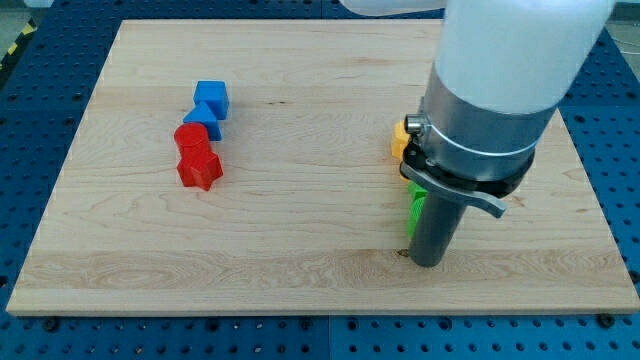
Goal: Move the green circle to the bottom of green star
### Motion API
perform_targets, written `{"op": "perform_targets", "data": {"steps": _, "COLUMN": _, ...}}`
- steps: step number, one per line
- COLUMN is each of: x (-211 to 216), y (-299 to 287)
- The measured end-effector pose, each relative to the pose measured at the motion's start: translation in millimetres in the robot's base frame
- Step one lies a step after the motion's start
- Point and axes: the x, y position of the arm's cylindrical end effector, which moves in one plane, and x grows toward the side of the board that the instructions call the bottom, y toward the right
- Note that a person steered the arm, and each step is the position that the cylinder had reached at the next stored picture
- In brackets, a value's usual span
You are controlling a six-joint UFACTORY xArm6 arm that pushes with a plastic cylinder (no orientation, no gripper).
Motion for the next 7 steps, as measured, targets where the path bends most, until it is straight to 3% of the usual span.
{"op": "perform_targets", "data": {"steps": 4, "x": -1, "y": 12}}
{"op": "perform_targets", "data": {"steps": 7, "x": -3, "y": -14}}
